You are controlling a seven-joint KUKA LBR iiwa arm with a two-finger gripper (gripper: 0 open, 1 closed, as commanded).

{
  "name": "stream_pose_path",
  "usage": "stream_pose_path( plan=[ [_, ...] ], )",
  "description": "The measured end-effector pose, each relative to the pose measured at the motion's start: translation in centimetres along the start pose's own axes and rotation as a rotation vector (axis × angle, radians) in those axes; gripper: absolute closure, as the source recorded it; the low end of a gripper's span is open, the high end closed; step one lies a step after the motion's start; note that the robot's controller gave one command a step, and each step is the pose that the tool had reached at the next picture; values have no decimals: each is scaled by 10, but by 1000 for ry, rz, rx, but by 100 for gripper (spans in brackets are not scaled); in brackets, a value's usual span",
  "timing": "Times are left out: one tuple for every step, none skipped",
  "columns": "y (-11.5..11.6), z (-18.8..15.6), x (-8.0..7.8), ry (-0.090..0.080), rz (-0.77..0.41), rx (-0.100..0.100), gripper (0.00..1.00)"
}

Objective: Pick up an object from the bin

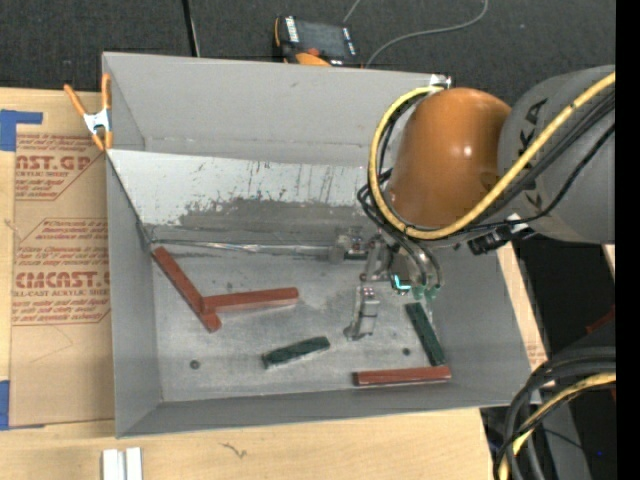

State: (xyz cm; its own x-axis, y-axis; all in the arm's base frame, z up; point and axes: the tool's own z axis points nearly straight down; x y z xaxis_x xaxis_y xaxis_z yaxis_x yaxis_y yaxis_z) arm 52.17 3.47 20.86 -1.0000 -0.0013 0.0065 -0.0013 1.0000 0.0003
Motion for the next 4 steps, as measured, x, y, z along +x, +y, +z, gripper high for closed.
stream_pose_path(
  plan=[
    [8, 143, 13, 1, 144, 0, 0],
    [8, 139, 11, -6, 144, -1, 100],
    [21, 24, 17, -15, 107, -3, 100],
    [36, -85, 13, -17, 40, -2, 100]
  ],
)
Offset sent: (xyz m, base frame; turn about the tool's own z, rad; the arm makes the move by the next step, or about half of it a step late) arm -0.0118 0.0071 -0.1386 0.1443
